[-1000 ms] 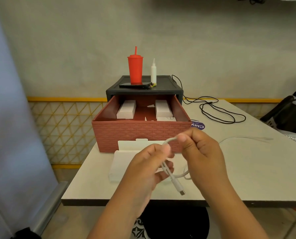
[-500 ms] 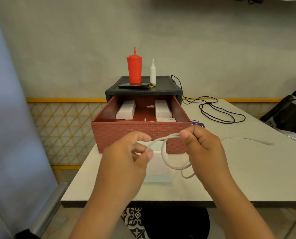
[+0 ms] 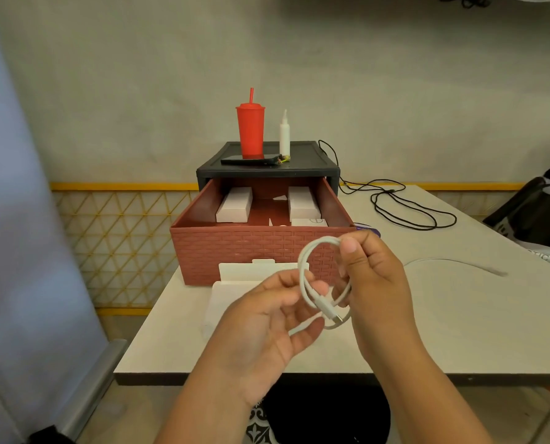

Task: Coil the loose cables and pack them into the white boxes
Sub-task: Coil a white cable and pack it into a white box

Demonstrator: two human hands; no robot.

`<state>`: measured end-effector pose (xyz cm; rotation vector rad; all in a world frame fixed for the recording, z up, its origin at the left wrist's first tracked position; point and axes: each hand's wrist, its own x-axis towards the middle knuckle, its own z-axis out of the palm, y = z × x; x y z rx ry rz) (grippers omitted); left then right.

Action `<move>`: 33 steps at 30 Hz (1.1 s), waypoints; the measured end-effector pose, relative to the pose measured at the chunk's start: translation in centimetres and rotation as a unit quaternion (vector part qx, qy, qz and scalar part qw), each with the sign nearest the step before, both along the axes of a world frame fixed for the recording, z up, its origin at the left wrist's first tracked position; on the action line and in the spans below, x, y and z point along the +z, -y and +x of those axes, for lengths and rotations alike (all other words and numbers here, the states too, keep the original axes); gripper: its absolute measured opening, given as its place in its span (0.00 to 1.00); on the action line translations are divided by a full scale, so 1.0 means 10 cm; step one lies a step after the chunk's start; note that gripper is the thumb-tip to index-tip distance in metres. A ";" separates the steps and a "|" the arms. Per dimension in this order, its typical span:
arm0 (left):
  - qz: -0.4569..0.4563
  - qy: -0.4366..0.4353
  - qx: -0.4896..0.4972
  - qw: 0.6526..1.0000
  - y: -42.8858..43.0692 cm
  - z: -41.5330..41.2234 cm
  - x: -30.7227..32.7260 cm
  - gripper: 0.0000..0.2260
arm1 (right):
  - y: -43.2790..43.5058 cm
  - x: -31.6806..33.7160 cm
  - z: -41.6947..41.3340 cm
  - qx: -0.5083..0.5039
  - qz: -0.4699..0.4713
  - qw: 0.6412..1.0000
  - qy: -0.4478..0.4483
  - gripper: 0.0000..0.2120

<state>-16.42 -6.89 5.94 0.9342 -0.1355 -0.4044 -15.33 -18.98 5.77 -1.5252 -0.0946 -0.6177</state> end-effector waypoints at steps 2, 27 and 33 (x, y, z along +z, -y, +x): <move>0.024 0.011 -0.007 1.000 0.02 0.00 -0.02 0.14 | -0.04 -0.03 0.01 -0.034 -0.023 0.999 0.000 0.12; -0.020 0.011 -0.061 0.998 -0.11 0.12 0.04 0.16 | -0.04 -0.09 -0.04 0.095 -0.141 0.983 0.066 0.07; -0.229 0.045 -0.024 0.972 -0.18 0.16 -0.07 0.16 | 0.09 -0.19 -0.06 0.071 -0.198 0.978 0.014 0.14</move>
